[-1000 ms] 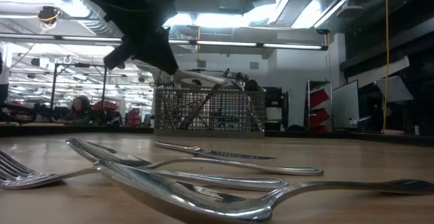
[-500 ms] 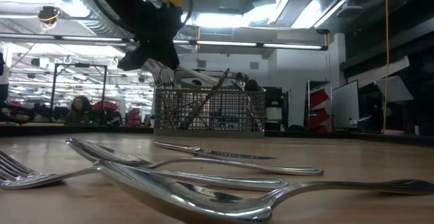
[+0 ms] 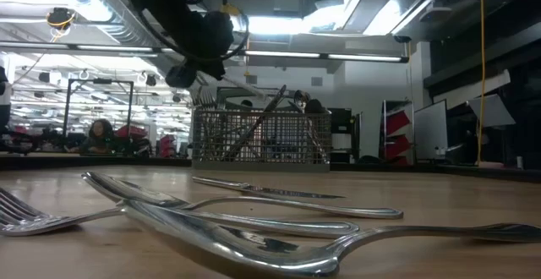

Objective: Sort silverware
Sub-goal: Put the silver knife into the dishwasher utensil holder

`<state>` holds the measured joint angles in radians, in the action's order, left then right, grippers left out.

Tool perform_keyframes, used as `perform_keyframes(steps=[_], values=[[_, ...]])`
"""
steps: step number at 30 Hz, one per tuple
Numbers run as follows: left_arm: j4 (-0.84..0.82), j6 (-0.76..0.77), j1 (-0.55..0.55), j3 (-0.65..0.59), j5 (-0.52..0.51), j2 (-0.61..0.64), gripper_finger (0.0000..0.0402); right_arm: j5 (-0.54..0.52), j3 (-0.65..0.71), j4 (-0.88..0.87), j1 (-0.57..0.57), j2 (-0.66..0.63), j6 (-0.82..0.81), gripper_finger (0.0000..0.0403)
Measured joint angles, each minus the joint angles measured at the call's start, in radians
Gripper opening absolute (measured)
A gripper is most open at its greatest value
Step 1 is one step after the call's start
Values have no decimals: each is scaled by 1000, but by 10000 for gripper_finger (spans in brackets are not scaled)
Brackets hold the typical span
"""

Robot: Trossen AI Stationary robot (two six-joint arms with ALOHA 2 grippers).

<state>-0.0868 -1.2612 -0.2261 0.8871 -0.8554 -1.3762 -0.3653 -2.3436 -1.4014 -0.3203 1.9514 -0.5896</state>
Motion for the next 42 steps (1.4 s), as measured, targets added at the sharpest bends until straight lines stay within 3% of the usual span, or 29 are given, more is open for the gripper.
perform_keyframes(steps=[9,16,25,42], values=[[180,-356,-115,0,7,0,40,-40,0,-49,0,-17,6,156],[201,-559,-200,0,66,0,47,-54,0,-50,0,-21,23,156],[199,-656,-258,0,250,-1,48,-54,0,-50,0,-21,46,156],[211,-800,-342,3,307,-118,49,-54,0,-49,0,-19,49,156]])
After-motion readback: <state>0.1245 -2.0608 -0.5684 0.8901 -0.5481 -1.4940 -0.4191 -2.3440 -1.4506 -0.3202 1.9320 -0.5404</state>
